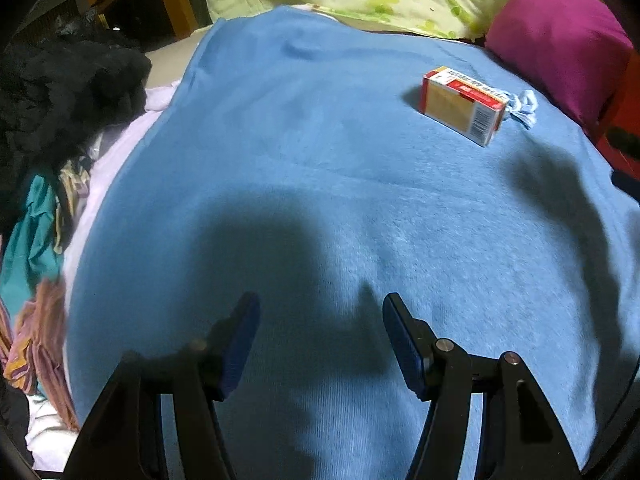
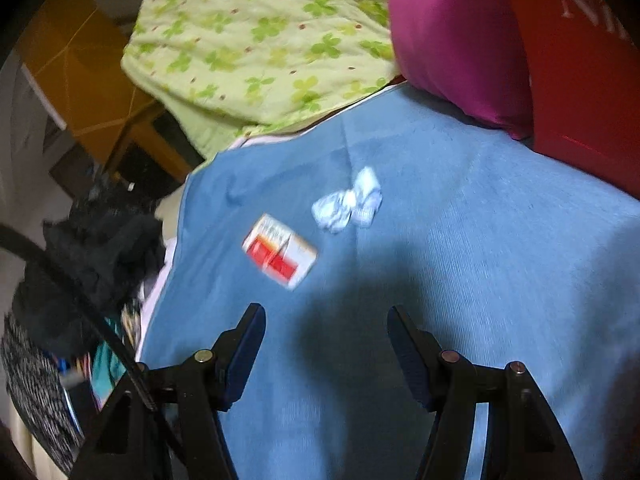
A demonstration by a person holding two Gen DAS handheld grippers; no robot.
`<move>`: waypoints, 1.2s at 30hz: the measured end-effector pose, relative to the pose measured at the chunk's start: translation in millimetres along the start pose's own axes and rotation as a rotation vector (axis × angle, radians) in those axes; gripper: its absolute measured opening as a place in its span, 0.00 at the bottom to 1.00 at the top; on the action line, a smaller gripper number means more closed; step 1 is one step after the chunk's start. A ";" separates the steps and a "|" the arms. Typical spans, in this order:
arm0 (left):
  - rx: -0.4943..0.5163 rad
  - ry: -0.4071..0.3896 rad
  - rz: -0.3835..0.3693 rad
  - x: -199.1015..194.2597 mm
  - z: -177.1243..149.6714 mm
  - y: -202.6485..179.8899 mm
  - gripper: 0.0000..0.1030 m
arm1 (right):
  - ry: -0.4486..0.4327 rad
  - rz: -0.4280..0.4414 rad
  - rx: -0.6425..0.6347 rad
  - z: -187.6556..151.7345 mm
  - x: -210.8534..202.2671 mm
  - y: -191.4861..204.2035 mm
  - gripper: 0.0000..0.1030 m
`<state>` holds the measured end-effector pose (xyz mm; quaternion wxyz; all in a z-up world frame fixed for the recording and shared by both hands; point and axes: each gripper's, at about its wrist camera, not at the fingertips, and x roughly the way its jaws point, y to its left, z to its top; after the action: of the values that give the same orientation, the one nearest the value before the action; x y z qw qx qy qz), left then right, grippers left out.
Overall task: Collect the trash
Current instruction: 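Move the left gripper to the red-and-white medicine box while the right approaches the light blue cloth, then grasp the medicine box with the left gripper while the right grasps the blue cloth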
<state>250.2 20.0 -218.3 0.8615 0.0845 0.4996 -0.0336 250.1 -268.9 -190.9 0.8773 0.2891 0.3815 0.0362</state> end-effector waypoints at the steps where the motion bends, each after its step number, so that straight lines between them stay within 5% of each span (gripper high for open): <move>1: -0.005 0.002 -0.001 4.0 2.8 1.0 0.63 | -0.005 0.002 0.014 7.1 8.2 -2.9 0.65; 7: 0.009 -0.013 -0.043 6.0 32.5 -5.2 0.63 | -0.022 0.034 0.100 53.1 59.3 -20.2 0.65; 13: 0.044 -0.054 -0.096 -6.3 95.1 -29.0 0.63 | 0.009 0.034 0.203 81.9 110.6 -44.2 0.63; 20: 0.039 -0.054 -0.147 -8.7 144.8 -60.9 0.63 | 0.068 0.043 0.225 90.3 144.4 -51.9 0.28; 28: -0.098 0.046 -0.173 20.9 184.6 -93.7 0.63 | -0.041 0.004 0.182 97.5 104.3 -42.0 0.22; 36: -0.251 0.157 -0.136 47.2 181.5 -102.3 0.64 | -0.152 -0.001 0.122 105.1 58.2 -27.5 0.22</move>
<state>414.3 -111.9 -182.4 0.8193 -0.0553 0.5702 -0.0224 359.4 -325.6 -186.4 0.8843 0.3438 0.3157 -0.0098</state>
